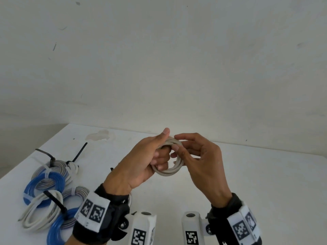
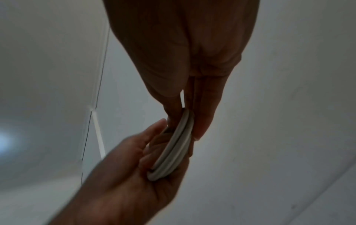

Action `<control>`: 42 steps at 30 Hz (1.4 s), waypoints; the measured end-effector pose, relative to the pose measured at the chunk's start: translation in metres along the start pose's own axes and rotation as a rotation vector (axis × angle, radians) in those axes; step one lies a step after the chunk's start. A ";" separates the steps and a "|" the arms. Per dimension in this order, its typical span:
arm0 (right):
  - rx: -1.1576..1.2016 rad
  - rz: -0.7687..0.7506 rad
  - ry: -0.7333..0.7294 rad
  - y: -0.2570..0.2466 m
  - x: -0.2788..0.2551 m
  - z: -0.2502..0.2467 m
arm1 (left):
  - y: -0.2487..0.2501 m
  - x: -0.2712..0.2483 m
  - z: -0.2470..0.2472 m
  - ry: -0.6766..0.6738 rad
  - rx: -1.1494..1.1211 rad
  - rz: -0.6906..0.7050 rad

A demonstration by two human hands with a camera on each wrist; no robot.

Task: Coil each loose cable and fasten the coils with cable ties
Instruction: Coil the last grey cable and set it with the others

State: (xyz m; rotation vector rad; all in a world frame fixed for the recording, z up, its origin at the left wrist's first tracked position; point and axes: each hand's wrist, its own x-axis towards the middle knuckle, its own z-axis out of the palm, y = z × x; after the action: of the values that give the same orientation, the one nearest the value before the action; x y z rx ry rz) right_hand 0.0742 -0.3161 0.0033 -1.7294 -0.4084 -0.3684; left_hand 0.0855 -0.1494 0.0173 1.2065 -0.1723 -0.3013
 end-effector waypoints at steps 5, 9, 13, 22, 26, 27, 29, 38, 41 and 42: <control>-0.268 -0.173 -0.024 0.009 -0.007 0.014 | -0.008 0.002 0.000 0.255 0.186 0.082; -0.310 -0.248 -0.027 0.011 -0.010 0.018 | -0.016 0.009 -0.001 0.410 0.357 0.205; -0.368 -0.284 -0.014 0.018 -0.006 0.020 | -0.022 0.012 -0.004 0.457 0.533 0.338; -0.182 -0.073 -0.062 0.013 -0.008 0.011 | -0.028 0.010 -0.001 0.427 0.501 0.253; -0.092 0.062 -0.086 0.013 -0.012 -0.013 | -0.036 0.008 0.016 0.284 0.493 0.151; -0.095 0.066 -0.079 0.012 -0.015 -0.021 | -0.037 0.009 0.023 0.248 0.498 0.131; -0.085 0.090 -0.059 0.009 -0.019 -0.039 | -0.039 0.012 0.039 0.194 0.529 0.109; -0.406 0.532 -0.163 0.016 -0.042 -0.193 | -0.072 0.033 0.148 0.105 0.743 0.146; -1.067 0.811 -0.082 0.046 -0.069 -0.270 | -0.084 0.031 0.163 0.074 0.829 0.161; -1.203 0.902 -0.037 0.054 -0.083 -0.292 | -0.085 0.029 0.167 0.062 0.854 0.171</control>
State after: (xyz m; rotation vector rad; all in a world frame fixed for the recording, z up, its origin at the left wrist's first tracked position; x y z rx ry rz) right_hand 0.0190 -0.6179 -0.0259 -2.8346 0.7530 0.1516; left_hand 0.0531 -0.3353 -0.0049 2.0280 -0.3691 -0.0252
